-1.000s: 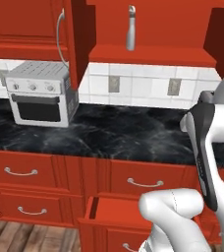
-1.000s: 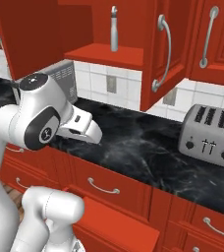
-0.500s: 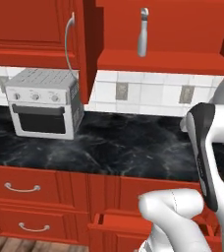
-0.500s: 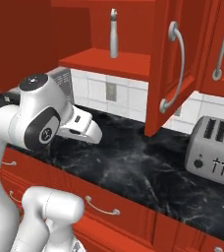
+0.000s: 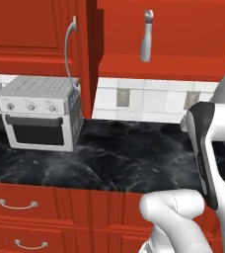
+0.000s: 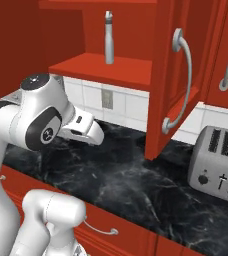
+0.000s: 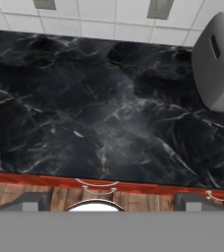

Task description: Move the cutting board and knife to the sink. Then move spray from the cabinet to the counter.

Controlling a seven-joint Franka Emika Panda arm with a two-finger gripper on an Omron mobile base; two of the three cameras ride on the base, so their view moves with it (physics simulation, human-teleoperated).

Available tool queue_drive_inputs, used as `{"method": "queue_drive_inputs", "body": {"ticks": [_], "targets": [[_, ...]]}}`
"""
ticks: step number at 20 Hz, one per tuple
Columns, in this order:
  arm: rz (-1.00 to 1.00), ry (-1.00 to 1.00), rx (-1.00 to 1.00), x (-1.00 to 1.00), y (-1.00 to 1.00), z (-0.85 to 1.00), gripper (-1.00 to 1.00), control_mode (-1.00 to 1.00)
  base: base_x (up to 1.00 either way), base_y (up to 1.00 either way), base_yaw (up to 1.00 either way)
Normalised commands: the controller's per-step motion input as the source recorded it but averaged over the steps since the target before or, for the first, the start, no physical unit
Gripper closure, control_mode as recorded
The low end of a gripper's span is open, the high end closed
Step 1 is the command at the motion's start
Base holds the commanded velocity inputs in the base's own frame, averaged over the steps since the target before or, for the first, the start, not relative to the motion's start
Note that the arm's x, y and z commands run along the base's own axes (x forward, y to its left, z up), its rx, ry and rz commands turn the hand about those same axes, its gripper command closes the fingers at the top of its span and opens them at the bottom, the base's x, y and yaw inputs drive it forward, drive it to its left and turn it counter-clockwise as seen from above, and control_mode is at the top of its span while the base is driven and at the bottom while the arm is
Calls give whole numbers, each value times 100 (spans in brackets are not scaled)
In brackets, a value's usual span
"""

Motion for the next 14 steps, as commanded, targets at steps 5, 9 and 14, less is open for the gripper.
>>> {"method": "queue_drive_inputs", "body": {"ticks": [5,9,14], "targets": [[0,0,0,0,0,0,-100,100,12,2,-15],[0,0,0,0,0,0,-100,100,0,25,-24],[0,0,0,0,0,0,-100,100,1,46,-27]]}}
